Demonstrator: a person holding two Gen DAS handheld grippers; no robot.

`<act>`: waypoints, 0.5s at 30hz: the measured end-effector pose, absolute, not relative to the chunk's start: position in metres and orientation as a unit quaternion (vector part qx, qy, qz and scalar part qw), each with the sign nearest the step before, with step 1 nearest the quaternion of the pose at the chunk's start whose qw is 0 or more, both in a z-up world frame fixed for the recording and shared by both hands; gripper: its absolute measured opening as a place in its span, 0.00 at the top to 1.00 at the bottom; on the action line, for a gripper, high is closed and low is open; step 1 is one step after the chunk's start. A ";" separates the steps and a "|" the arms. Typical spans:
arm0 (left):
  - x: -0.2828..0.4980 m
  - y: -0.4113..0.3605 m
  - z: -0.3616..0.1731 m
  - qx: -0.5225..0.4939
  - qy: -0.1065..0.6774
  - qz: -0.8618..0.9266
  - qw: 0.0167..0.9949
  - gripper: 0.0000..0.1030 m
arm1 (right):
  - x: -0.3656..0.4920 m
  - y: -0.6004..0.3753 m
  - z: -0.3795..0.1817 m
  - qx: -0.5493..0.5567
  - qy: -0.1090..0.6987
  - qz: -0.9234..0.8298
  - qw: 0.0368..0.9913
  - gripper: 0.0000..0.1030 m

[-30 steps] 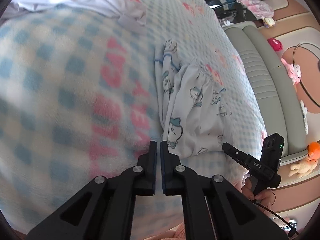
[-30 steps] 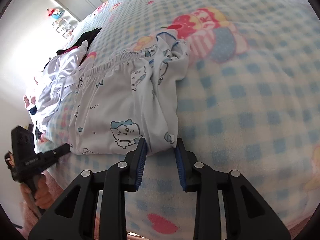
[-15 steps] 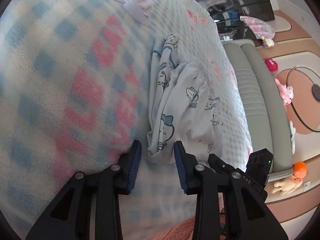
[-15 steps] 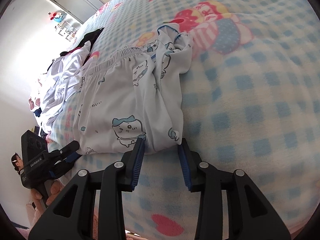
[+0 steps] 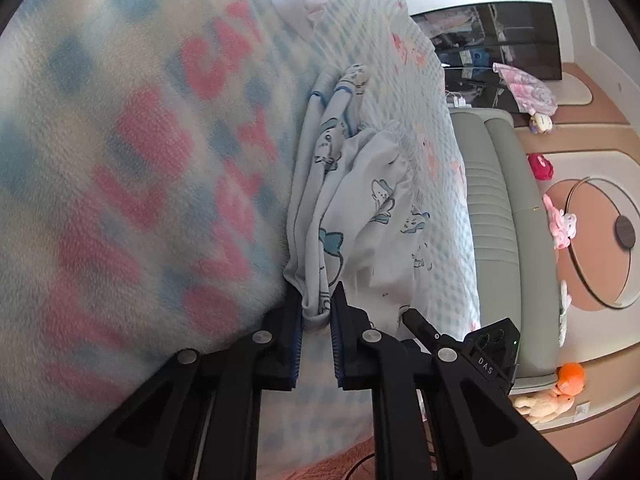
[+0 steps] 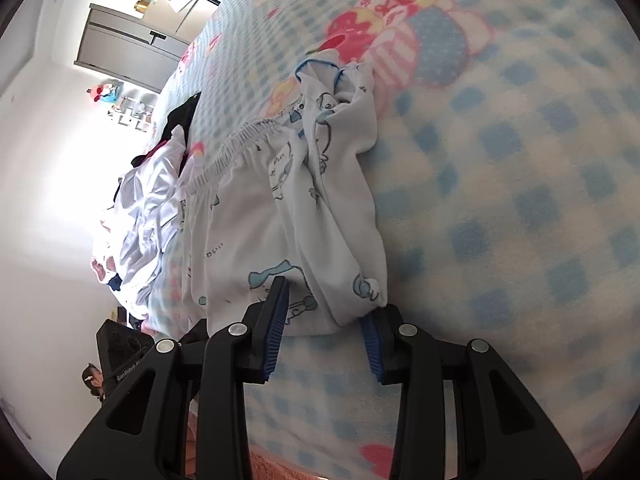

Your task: Fold clothes

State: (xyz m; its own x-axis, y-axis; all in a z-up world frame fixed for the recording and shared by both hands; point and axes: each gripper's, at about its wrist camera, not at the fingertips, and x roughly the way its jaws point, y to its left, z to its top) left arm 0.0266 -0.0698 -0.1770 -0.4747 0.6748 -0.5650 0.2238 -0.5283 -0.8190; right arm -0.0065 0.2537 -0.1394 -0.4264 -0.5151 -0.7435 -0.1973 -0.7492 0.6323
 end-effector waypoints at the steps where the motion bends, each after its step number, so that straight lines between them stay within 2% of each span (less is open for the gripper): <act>1: 0.027 -0.070 -0.178 -0.489 -0.461 0.725 0.153 0.87 | -0.006 0.251 -0.139 0.526 -0.330 -0.777 0.102 0.65; 3: 0.028 -0.071 -0.179 -0.489 -0.463 0.724 0.149 0.87 | -0.005 0.246 -0.140 0.525 -0.319 -0.784 0.096 0.65; 5: 0.030 -0.073 -0.177 -0.486 -0.462 0.728 0.143 0.90 | -0.004 0.243 -0.140 0.522 -0.308 -0.790 0.086 0.70; 6: 0.032 -0.075 -0.170 -0.483 -0.452 0.738 0.133 0.92 | -0.003 0.242 -0.138 0.522 -0.290 -0.799 0.078 0.82; 8: 0.033 -0.076 -0.150 -0.476 -0.422 0.762 0.123 0.92 | -0.001 0.239 -0.129 0.517 -0.251 -0.815 0.076 0.90; 12: 0.021 -0.084 -0.122 -0.463 -0.389 0.786 0.124 0.93 | 0.001 0.228 -0.114 0.505 -0.207 -0.834 0.078 0.92; 15: 0.008 -0.088 -0.117 -0.477 -0.363 0.791 0.120 0.93 | 0.001 0.231 -0.113 0.504 -0.204 -0.836 0.078 0.92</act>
